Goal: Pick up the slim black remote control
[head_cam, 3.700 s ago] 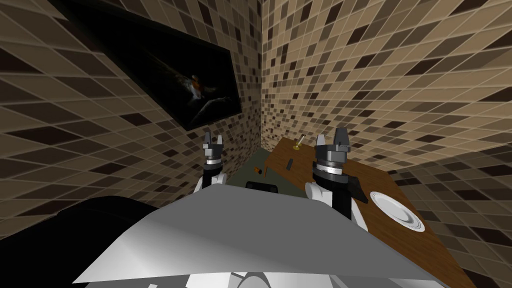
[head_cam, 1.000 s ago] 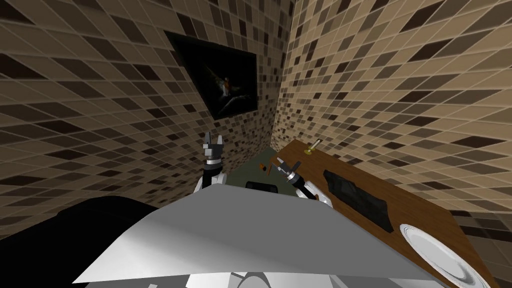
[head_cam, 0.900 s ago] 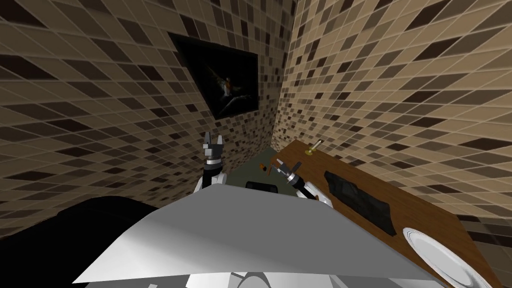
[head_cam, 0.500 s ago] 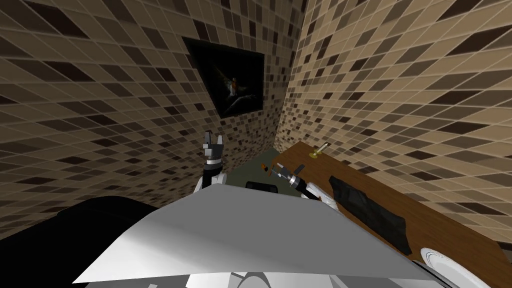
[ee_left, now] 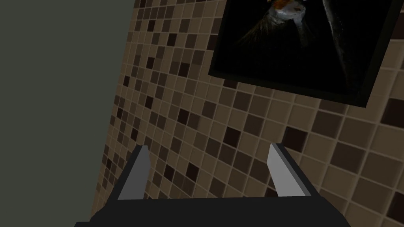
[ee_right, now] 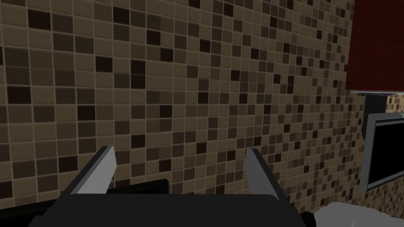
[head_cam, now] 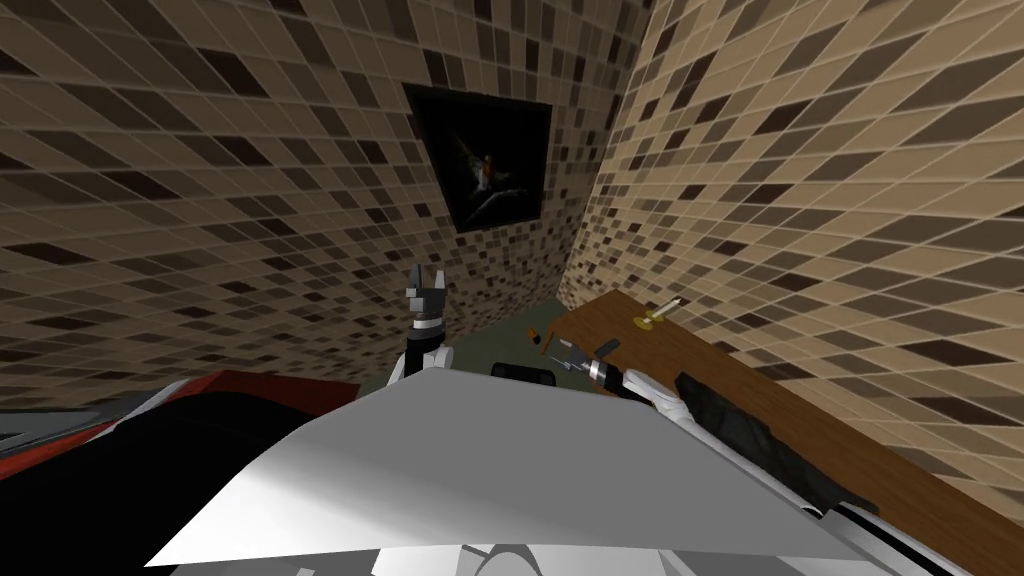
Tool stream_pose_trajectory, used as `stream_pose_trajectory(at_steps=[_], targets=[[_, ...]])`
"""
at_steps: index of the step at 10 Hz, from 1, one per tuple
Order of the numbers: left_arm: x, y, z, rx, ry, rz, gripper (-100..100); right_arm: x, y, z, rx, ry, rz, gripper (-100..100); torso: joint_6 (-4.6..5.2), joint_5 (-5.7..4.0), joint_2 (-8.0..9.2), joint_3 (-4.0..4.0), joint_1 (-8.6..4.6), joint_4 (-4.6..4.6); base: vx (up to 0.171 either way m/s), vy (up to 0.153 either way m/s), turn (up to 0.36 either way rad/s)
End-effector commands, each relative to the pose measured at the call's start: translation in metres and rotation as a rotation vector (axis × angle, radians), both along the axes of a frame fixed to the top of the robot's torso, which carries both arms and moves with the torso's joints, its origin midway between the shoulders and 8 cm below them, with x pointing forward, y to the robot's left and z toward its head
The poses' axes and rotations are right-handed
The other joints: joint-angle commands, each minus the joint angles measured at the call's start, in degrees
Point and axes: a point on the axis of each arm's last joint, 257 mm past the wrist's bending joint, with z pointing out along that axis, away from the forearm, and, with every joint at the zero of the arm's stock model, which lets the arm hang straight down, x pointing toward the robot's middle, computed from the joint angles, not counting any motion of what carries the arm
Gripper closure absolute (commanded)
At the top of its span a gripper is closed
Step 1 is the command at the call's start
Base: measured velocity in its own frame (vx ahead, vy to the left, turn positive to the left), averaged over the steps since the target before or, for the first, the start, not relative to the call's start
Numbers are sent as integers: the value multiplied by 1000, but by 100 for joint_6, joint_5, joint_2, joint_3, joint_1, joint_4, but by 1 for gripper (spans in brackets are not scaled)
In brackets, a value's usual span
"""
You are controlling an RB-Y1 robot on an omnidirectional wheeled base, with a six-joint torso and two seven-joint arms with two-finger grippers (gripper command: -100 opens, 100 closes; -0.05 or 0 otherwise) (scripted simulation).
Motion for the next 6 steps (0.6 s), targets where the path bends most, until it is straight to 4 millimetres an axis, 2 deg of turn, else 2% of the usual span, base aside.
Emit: stream_pose_trajectory(at_steps=[1,2,3,5,6], targets=[[0,0,0,0,0,0,0,-17,-20,-25,-107,15,52,-100,0,0,0,0,0,0,0,-39,260],[0,0,0,0,0,0,0,-24,-44,-40,-195,15,89,-100,-4,2,-2,-1,0,0,-1,-61,460],[0,0,0,0,0,0,0,-30,-44,-45,-198,28,96,-100,-6,0,-4,-2,-5,0,-6,-64,168],[0,0,0,0,0,0,0,-52,-94,-75,-366,48,169,-100,-3,0,-3,-2,-4,0,-6,-66,309],[0,0,0,0,0,0,0,-57,-97,-76,-373,57,178,-100,-3,-1,-3,-2,-13,0,-4,-68,209]])
